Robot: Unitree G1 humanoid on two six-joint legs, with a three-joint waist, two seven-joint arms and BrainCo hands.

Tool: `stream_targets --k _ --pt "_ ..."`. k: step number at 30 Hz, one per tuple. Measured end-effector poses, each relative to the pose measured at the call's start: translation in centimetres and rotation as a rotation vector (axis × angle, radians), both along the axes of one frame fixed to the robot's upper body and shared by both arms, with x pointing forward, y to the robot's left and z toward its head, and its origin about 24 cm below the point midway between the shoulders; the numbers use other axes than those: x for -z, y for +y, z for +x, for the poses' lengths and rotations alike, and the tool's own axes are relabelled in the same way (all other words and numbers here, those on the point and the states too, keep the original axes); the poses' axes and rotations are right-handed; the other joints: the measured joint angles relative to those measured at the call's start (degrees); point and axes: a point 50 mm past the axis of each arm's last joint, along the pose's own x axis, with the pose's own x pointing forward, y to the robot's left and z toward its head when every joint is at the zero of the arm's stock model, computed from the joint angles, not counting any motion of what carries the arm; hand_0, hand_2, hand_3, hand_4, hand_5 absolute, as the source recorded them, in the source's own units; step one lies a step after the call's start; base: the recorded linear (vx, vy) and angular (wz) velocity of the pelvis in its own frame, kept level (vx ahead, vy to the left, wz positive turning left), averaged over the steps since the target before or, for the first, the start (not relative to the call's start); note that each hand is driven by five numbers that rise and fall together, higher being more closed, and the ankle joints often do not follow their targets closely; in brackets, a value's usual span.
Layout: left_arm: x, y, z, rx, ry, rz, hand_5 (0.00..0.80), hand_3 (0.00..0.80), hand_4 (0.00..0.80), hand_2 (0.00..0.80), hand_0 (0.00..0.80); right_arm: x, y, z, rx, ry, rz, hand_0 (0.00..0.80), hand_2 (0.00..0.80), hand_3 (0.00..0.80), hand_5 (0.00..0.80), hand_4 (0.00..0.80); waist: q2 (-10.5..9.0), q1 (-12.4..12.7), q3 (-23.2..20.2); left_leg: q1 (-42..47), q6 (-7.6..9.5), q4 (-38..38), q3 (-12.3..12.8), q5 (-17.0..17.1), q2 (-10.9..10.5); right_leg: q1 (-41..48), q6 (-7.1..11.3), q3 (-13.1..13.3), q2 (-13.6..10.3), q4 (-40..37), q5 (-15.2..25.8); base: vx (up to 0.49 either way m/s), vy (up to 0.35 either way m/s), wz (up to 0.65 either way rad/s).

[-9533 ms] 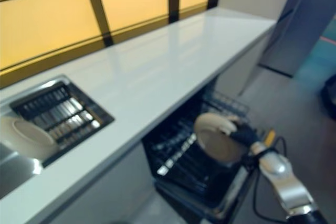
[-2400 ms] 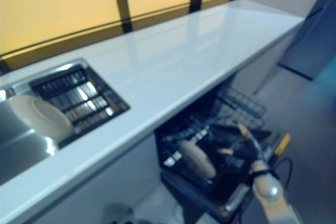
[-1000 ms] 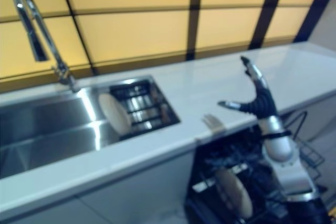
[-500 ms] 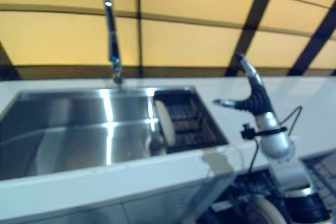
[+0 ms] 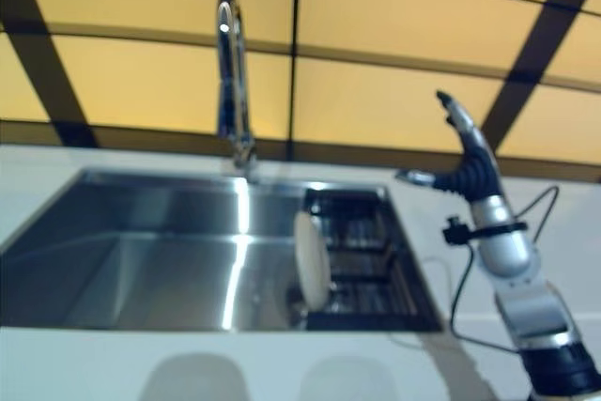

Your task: Take plates into dishwasher

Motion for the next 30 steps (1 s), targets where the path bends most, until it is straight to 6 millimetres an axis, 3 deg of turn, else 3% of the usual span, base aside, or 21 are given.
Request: stream_targets --k 2,6,9,10,13,16,21,26,28,30 --pt "0.0 0.0 -0.1 -0.019 -0.009 -0.007 0.0 0.0 0.0 0.0 0.0 0.1 -0.5 0.3 0.03 0.028 -0.007 0.0 0.0 0.0 0.0 0.0 0.16 0.66 0.14 0.34 -1.06 0.03 1.71 -0.33 1.37 0.35 -1.56 -0.31 1.34 -0.01 -1.03 0.053 -0.162 0.04" --pt "0.2 -1.0 0.0 -0.015 -0.022 -0.035 0.0 0.0 0.0 0.0 0.0 -1.2 -1.0 0.5 0.072 0.013 -0.073 0.0 0.0 0.0 0.0 0.0 0.7 0.7 0.74 0.57 -2.46 0.03 3.41 -0.84 3.64 1.83 -2.76 -2.37 3.03 -0.18 -2.33 0.01 -0.13 0.19" --pt "0.1 -1.9 0.8 0.002 -0.055 -0.067 0.0 0.0 0.0 0.0 0.0 -2.2 -1.7 0.1 0.123 -0.014 -0.156 0.0 0.0 0.0 0.0 0.0 1.2 0.49 0.87 -0.73 -2.53 0.69 9.91 -0.76 5.67 2.11 -2.98 -5.13 2.91 -0.03 -2.87 -0.006 -0.062 0.42" --pt "0.1 -2.1 1.0 0.005 -0.062 -0.072 0.0 0.0 0.0 0.0 0.0 -2.6 -1.8 0.0 0.135 -0.029 -0.175 0.0 0.0 0.0 0.0 0.0 1.35 0.49 0.8 -1.04 -2.57 0.93 10.76 -0.46 5.98 2.05 -2.89 -5.83 2.84 -0.01 -2.97 0.007 -0.01 0.37" --pt "0.1 -2.0 0.9 0.005 -0.059 -0.07 0.0 0.0 0.0 0.0 0.0 -3.0 -1.8 -0.2 0.149 -0.027 -0.256 0.0 0.0 0.0 0.0 0.0 1.87 0.69 0.72 -0.92 -3.53 0.42 10.41 0.51 5.89 2.02 -2.46 -6.4 2.58 0.01 -3.18 0.021 0.002 0.15" --pt "0.1 -1.9 0.8 0.005 -0.059 -0.069 0.0 0.0 0.0 0.0 0.0 -3.6 -1.7 -0.3 0.148 -0.028 -0.361 0.0 0.0 0.0 0.0 0.0 1.93 0.57 0.69 -0.46 -3.46 -0.02 10.45 0.9 5.09 2.31 -2.12 -6.48 1.97 -0.01 -3.07 0.007 0.0 0.03" --pt "-0.3 -1.5 1.6 0.012 -0.085 -0.054 0.0 0.0 0.0 0.0 0.0 -6.2 -1.2 -0.9 0.143 -0.097 -0.594 0.0 0.0 0.0 0.0 0.0 1.92 0.61 0.67 -0.11 -3.36 -0.05 10.44 0.82 5.0 2.69 -1.88 -6.51 1.9 -0.03 -3.22 0.0 0.0 0.0" --pt "-0.3 -1.6 1.8 0.029 -0.083 -0.051 0.0 0.0 0.0 0.0 0.0 -10.2 0.4 -1.4 0.161 -0.236 -0.961 0.0 0.0 0.0 0.0 0.0 1.75 0.73 0.43 0.09 -3.44 -0.02 10.52 0.78 5.21 2.95 -1.7 -6.48 2.06 -0.08 -3.34 0.0 0.0 0.0" --pt "-0.3 -1.5 1.4 0.028 -0.073 -0.048 0.0 0.0 0.0 0.0 0.0 -10.6 0.9 -1.6 0.155 -0.279 -1.034 0.0 0.0 0.0 0.0 0.0 1.09 0.79 -0.02 0.16 -3.46 -0.02 10.53 0.78 5.36 3.01 -1.67 -6.48 2.07 -0.23 -3.38 0.0 0.0 0.0" --pt "-0.2 -1.4 1.2 0.035 -0.058 -0.043 0.0 0.0 0.0 0.0 0.0 -11.0 2.1 -1.7 0.15 -0.348 -1.226 0.0 0.0 0.0 0.0 0.0 0.27 0.98 -0.54 0.13 -3.49 -0.03 10.52 0.75 5.4 3.0 -1.68 -6.5 2.17 -0.23 -3.39 0.0 0.0 0.0"
